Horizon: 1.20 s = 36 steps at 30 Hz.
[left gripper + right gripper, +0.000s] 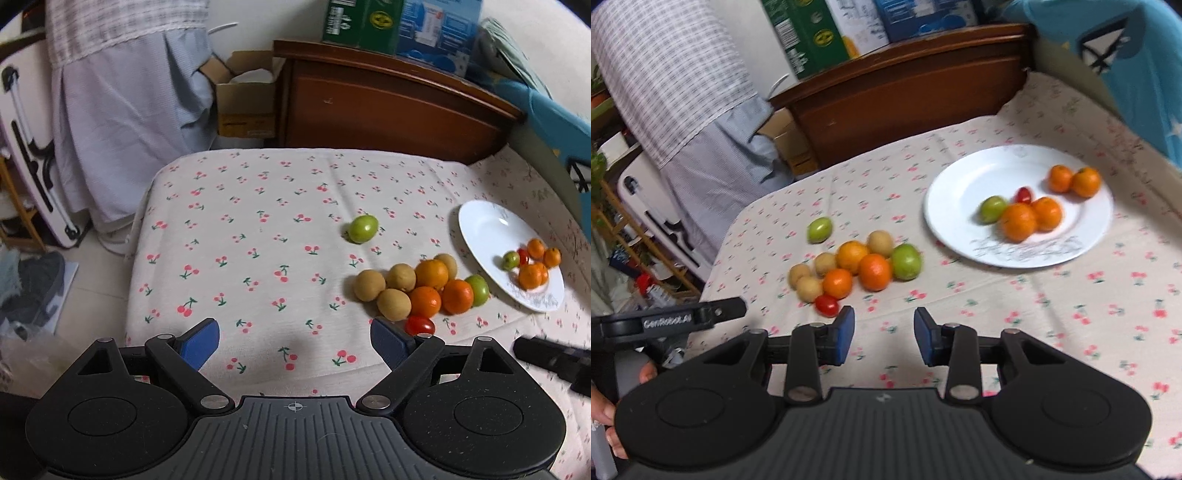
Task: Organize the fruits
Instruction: 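Grasp a red cherry tomato with the right gripper while the left gripper grasps a brown fruit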
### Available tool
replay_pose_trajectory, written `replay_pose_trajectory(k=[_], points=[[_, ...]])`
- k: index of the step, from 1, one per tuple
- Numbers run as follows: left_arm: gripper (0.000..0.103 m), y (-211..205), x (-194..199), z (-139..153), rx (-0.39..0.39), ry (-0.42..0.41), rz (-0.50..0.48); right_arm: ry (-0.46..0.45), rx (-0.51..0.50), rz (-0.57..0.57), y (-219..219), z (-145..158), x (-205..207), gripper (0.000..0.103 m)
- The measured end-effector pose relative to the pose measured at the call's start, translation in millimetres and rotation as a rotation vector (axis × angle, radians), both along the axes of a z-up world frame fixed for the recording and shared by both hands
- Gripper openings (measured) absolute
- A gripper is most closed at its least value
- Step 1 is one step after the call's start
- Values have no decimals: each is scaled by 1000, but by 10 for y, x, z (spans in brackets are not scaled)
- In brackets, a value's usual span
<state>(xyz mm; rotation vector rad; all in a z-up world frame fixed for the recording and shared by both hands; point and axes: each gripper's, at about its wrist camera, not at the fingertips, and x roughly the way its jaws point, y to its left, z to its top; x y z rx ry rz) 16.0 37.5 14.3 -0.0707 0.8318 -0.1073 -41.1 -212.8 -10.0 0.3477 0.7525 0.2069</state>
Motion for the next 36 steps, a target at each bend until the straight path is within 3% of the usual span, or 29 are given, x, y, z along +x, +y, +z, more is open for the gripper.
replay_pose_trajectory(k=[8, 21, 26, 36], points=[[89, 64, 91, -41, -31, 12, 42, 3, -44, 117, 388, -120, 210, 35], [89, 55, 191, -117, -63, 22, 51, 12, -77, 154, 575, -262, 498, 32], [87, 6, 194, -135, -63, 14, 24, 2, -113, 167, 633, -295, 530, 23], [82, -192, 218, -178, -80, -5, -68, 21, -91, 107, 446, -217, 466, 21]])
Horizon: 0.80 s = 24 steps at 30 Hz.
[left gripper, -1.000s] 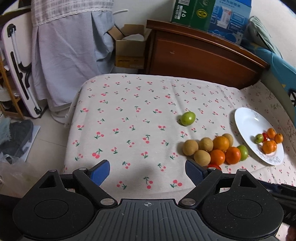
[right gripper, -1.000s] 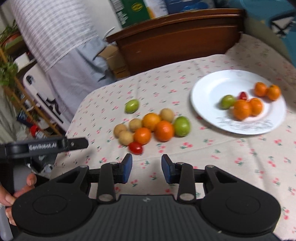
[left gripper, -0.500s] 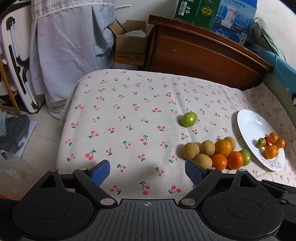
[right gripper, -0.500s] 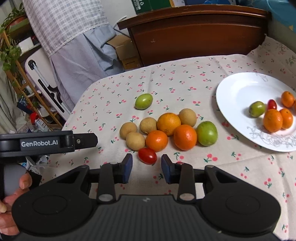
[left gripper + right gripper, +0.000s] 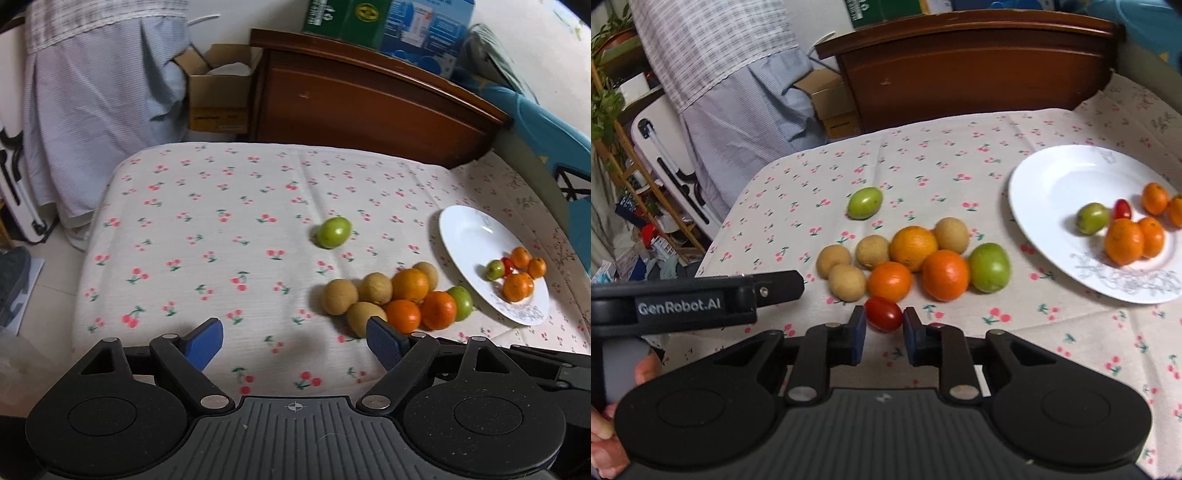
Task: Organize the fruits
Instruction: 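Grasp a red cherry tomato with the right gripper while the left gripper grasps a brown fruit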
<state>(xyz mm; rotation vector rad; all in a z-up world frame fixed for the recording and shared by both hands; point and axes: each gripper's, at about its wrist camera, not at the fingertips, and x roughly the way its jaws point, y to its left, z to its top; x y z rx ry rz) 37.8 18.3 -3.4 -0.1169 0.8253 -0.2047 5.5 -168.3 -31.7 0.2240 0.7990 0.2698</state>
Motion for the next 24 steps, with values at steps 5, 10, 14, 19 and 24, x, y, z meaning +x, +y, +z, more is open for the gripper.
replay_pose_trajectory(k=[5, 10, 14, 19, 24], points=[[70, -139, 34, -63, -10, 6, -59, 20, 3, -38, -132, -18, -47, 21], [48, -226, 75, -128, -34, 25, -98, 33, 14, -70, -249, -40, -77, 21], [43, -296, 100, -153, -22, 14, -122, 33, 20, -78, -290, -45, -91, 21], [36, -345, 120, -160, -27, 0, -143, 36, 29, -82, -303, -53, -83, 21], [33, -356, 143, -172, -50, -2, -155, 41, 50, -93, -320, -62, -79, 22]])
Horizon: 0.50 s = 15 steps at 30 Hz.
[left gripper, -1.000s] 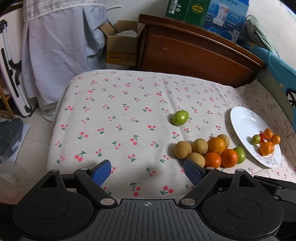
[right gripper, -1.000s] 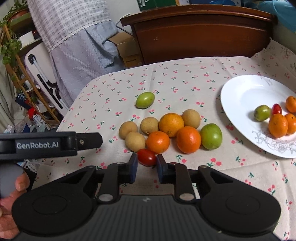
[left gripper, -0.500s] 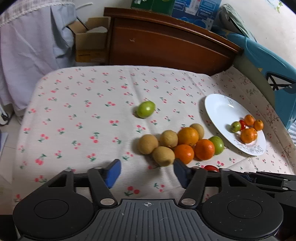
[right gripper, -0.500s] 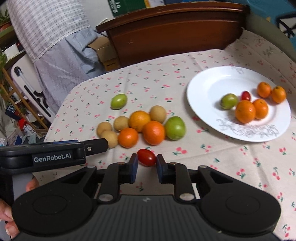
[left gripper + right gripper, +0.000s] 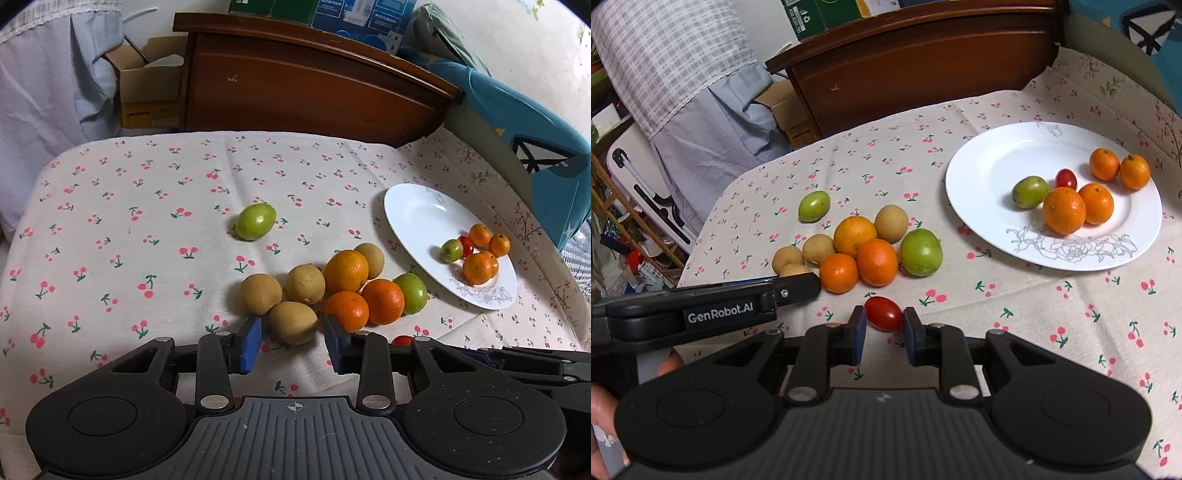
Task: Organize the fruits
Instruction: 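Grasp a red cherry tomato with the right gripper while the left gripper grasps a brown fruit, then carry the tomato and the brown fruit over the white plate with both grippers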
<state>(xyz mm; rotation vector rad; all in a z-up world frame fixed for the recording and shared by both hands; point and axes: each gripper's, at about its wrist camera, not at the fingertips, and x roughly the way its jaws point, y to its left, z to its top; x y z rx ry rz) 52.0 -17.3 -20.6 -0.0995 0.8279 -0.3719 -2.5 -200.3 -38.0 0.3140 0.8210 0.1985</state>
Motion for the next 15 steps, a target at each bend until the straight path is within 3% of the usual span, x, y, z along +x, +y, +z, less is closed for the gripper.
replay_pose_trajectory(k=[15], points=[[26, -33, -22, 9, 12, -27, 2, 0, 8, 0, -12, 0, -5, 21]])
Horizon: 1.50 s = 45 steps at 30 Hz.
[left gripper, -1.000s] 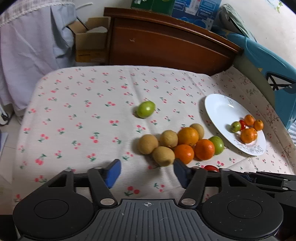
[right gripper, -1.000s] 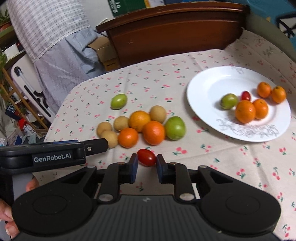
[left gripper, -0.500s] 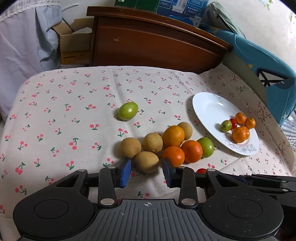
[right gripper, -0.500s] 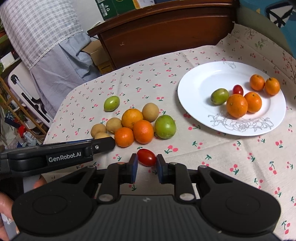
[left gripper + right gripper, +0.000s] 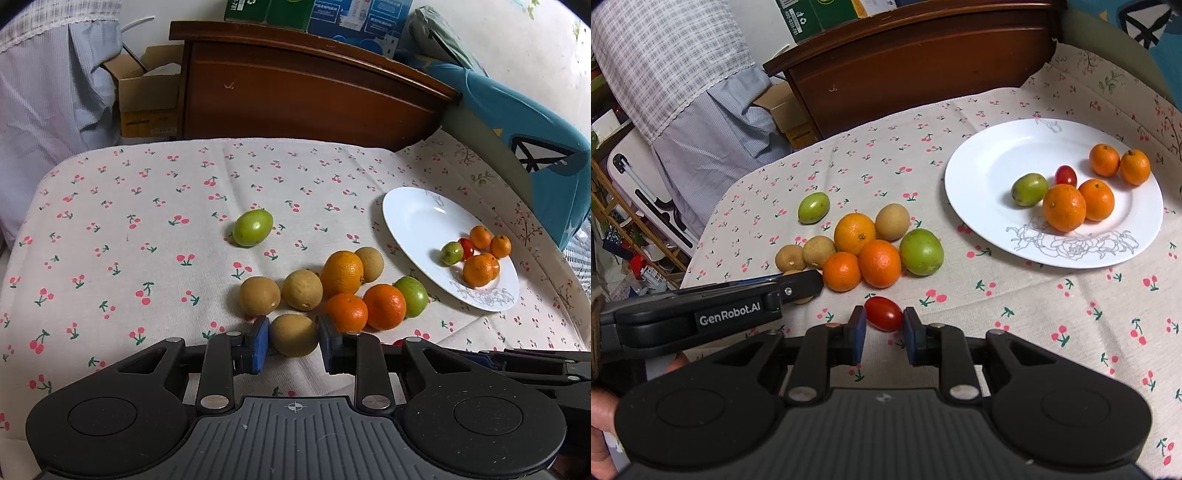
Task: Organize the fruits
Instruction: 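Carry the tomato and the brown fruit over the white plate with both grippers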
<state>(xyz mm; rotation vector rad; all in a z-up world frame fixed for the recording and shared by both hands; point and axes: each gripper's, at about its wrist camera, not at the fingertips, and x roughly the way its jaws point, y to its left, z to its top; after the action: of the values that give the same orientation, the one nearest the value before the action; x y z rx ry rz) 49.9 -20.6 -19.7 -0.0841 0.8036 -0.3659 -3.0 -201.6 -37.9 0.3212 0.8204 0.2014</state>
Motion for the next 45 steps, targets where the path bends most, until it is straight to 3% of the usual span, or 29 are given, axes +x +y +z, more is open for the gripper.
replay_pose_trajectory(k=[16, 28, 38, 45], points=[[26, -32, -197, 173, 5, -37, -14, -34, -4, -9, -50, 150, -104, 21], [26, -97, -349, 454, -27, -95, -56, -112, 1, -8, -175, 581, -259, 21], [26, -226, -302, 674, -70, -107, -125, -167, -10, -14, -509, 881, -349, 22], [26, -448, -136, 723, -62, -96, -205, -154, 10, -96, -853, 875, -153, 22]])
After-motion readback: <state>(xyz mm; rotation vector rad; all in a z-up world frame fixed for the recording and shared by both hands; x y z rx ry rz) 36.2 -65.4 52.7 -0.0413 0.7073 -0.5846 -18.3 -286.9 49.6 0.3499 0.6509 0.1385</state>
